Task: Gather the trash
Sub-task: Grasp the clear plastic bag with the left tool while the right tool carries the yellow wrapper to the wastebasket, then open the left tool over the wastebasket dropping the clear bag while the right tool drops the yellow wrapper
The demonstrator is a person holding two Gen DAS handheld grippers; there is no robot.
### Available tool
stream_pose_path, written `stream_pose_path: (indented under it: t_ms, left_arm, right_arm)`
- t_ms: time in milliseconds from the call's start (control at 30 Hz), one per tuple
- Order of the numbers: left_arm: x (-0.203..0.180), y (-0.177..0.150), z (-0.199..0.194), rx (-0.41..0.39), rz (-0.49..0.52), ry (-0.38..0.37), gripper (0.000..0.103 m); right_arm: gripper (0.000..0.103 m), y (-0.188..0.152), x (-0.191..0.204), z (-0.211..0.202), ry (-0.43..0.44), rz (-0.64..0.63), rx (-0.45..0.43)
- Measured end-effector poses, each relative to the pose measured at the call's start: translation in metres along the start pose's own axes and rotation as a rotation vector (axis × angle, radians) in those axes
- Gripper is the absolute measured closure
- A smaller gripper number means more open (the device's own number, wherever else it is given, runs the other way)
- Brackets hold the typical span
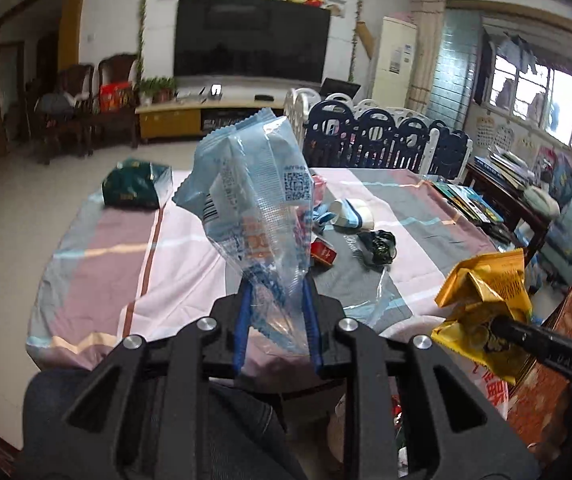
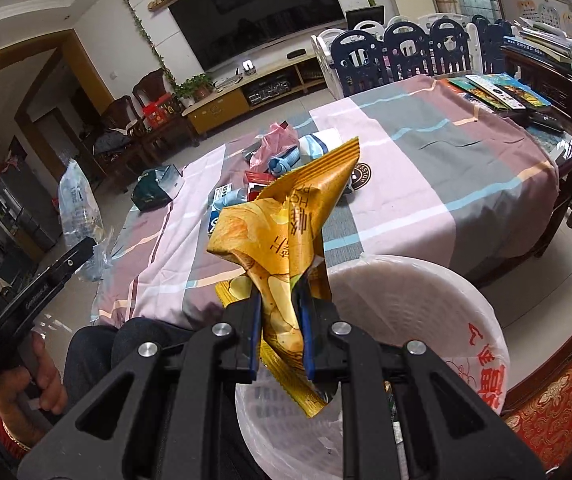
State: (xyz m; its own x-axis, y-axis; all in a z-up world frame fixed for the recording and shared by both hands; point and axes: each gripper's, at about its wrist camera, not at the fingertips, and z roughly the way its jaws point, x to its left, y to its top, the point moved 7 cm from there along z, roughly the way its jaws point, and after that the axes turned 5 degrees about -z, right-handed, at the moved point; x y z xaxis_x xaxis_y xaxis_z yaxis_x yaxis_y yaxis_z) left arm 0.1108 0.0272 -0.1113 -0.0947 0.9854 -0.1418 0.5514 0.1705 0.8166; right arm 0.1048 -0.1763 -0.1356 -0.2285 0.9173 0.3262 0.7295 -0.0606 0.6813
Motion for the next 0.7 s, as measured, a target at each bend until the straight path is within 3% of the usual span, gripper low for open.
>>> stream_pose_path:
  t_ms: [167,467,700]
  left_arm:
    - [-0.039,-0.011,-0.014,0.015,0.102,-0.065,0.078]
    - [-0.092,-0.049,-0.002,0.16,0.239,-0.219,0.078]
    - [-0.107,-0.079,0.015,0.266,0.283,-0.272,0.078]
  right_arm:
    - [0.086,0.0,-0.014,-0.029,-0.04,-0.009,-0.035]
    - [0.086,-0.002,-0.051,-0.049,-0.079,0.069,-0.057]
    - [0.086,-0.009,-0.069,-0.048,-0.106,0.118,-0.044]
